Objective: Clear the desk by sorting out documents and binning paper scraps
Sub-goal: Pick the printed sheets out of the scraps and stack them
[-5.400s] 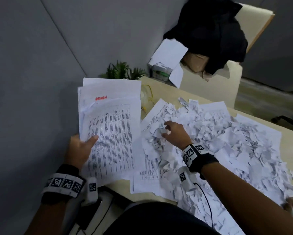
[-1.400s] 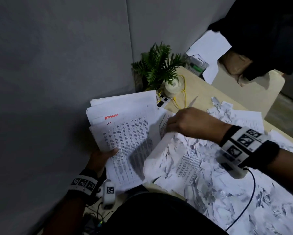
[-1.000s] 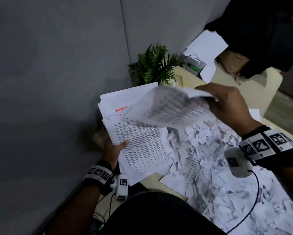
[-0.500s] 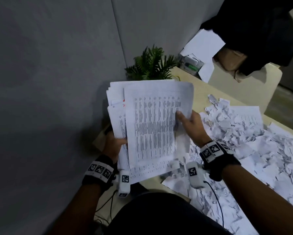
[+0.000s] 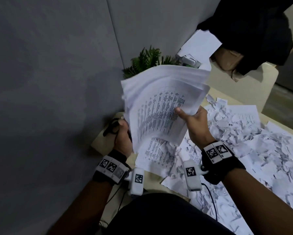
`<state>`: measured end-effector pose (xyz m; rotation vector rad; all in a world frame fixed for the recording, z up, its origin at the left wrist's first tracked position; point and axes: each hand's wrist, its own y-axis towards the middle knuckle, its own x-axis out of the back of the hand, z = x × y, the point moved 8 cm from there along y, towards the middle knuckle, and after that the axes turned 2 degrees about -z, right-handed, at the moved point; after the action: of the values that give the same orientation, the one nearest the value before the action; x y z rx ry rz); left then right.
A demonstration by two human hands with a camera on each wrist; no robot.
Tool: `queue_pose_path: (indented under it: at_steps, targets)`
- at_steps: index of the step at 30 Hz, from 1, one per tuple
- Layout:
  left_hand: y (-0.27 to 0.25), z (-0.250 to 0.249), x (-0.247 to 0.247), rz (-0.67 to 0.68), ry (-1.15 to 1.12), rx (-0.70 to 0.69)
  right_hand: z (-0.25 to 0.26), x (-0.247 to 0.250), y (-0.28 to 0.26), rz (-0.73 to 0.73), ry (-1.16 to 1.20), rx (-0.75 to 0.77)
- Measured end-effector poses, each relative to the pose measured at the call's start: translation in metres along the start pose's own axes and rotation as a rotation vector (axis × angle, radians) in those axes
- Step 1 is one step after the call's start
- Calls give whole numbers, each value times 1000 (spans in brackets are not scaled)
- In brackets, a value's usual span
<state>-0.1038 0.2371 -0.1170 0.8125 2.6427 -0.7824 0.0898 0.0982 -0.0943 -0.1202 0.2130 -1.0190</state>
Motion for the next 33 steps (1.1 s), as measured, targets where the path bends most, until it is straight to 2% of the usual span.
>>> queue_pose_path:
  at_steps: [1, 3, 4, 6, 8, 9, 10, 11, 14, 16, 19, 20, 22, 27, 29, 31, 33]
  targets:
    - [-3, -5, 2, -42, 76, -22, 4, 1, -2, -3, 5, 11]
    - [-6, 1, -2, 84, 146, -22, 5, 4, -7, -4, 8, 18]
    - [-10, 4, -3, 101, 195, -31, 3, 7, -10, -2, 0, 21]
    - [-14, 10, -6, 213, 217, -92, -8, 13, -15, 10, -18, -10]
    - [-20, 21, -6, 310, 241, -72, -22, 18, -17, 36, -49, -73]
    - [-24, 29, -2, 352, 203, 9, -28, 19, -18, 60, -62, -105]
    - [-26, 31, 2, 376, 238, 1, -31, 19, -18, 86, -70, -128]
    - [-30, 31, 6, 373, 278, 31, -32, 19, -18, 112, -81, -136]
    - [-26, 26, 21, 356, 661, -106, -32, 15, -18, 152, -98, -144]
    - [-15, 33, 21, 299, 854, -158, -42, 9, -17, 189, -129, -176]
    - [4, 36, 17, 32, 787, 33, -57, 3, -16, 187, -137, -237]
    - [12, 33, 17, -30, 768, 44, -59, 4, -14, 162, -127, -240]
    - [24, 19, 10, -81, 753, -32, -56, 7, -11, 123, -120, -230]
    - [19, -20, -6, 33, 701, -227, -35, 4, -12, 153, -146, -195]
    - [15, -28, 3, 70, 641, -251, -24, -2, -16, 199, -112, -182]
    - [12, -25, 16, 173, 466, -157, -19, -11, -20, 241, -48, -184]
    - [7, -13, 25, 247, 394, -26, -18, -22, -21, 300, -52, -172]
